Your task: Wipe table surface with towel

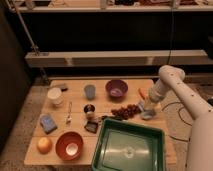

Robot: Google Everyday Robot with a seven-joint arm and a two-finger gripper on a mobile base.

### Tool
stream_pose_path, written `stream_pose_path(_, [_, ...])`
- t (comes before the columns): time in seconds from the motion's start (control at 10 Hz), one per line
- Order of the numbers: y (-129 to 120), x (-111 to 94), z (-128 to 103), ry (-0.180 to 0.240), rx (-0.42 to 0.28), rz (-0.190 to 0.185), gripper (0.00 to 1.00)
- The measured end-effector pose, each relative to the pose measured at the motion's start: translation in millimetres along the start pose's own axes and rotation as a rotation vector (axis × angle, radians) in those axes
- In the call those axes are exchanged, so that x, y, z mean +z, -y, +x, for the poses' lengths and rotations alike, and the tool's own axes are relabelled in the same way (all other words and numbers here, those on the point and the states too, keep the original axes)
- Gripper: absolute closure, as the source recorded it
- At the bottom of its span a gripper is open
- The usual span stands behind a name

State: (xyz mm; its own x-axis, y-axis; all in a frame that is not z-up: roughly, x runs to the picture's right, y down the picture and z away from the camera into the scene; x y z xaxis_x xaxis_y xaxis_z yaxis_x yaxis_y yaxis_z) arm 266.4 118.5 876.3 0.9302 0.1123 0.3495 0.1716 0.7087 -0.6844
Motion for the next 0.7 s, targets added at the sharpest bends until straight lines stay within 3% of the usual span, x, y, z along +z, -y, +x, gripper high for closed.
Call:
stream_pose_path(0.4, [-22,0,8,-0.002,-0.023,-0.054,1.0])
stream_pose_path(0.7, [-35,-17,36,-0.024,-0.009,-0.066,1.0])
